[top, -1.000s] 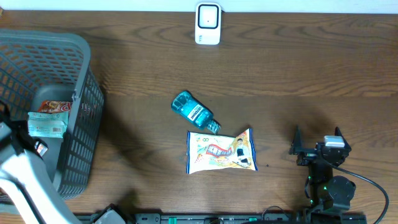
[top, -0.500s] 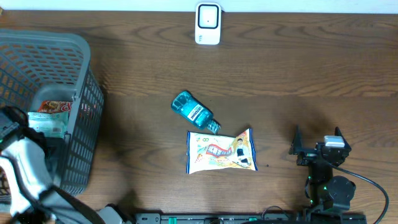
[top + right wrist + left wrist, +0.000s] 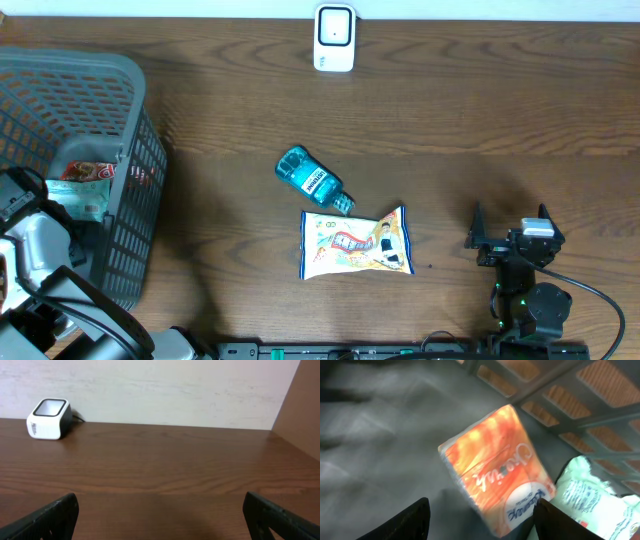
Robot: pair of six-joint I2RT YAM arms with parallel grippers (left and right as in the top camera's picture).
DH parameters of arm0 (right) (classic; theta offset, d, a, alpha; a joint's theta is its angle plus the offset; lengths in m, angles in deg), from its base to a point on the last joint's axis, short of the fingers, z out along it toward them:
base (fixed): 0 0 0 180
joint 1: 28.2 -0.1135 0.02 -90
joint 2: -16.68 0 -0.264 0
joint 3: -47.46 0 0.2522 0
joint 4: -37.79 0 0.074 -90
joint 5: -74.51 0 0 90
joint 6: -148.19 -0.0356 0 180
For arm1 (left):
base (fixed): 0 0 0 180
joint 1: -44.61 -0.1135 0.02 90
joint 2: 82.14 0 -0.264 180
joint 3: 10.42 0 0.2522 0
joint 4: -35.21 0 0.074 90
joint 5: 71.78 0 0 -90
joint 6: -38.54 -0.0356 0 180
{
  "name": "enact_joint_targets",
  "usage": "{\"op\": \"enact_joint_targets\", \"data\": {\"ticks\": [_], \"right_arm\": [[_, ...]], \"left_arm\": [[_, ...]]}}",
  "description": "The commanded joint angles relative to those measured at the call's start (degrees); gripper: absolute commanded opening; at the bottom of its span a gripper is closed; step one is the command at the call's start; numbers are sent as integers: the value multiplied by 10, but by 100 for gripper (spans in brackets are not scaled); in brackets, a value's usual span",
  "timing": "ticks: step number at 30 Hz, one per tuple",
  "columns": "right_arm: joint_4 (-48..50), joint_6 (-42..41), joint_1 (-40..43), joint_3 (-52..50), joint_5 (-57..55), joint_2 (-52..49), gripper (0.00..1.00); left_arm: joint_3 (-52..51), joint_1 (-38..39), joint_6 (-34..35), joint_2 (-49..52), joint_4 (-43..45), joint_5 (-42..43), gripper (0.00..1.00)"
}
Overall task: Scan the item barcode
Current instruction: 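Reach the left gripper into the basket and grasp the orange package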
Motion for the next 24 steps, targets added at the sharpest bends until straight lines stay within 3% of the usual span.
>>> {"op": "enact_joint_targets", "data": {"ticks": [1,11,12,13,16,24], "right_arm": [[-2,-1,-3,-1,0,1,99],[-2,-1,-3,-1,0,1,99],[-2,-1,-3,-1,0,1,99],[-2,-1,-3,-1,0,1,99],[-2,-1,-3,-1,0,1,99],[-2,-1,-3,-1,0,1,99]], "left_arm": [[-21,-3,6,7,10,-24,66],[-80,-3,-4,32,90,-37,58],[-81,-3,-12,37,92,-42,54],[-80,-3,-29,41,94,-47,35],[-80,-3,-52,42,94,-49,10],[-71,-3,-102,8,98,-49,8]]}}
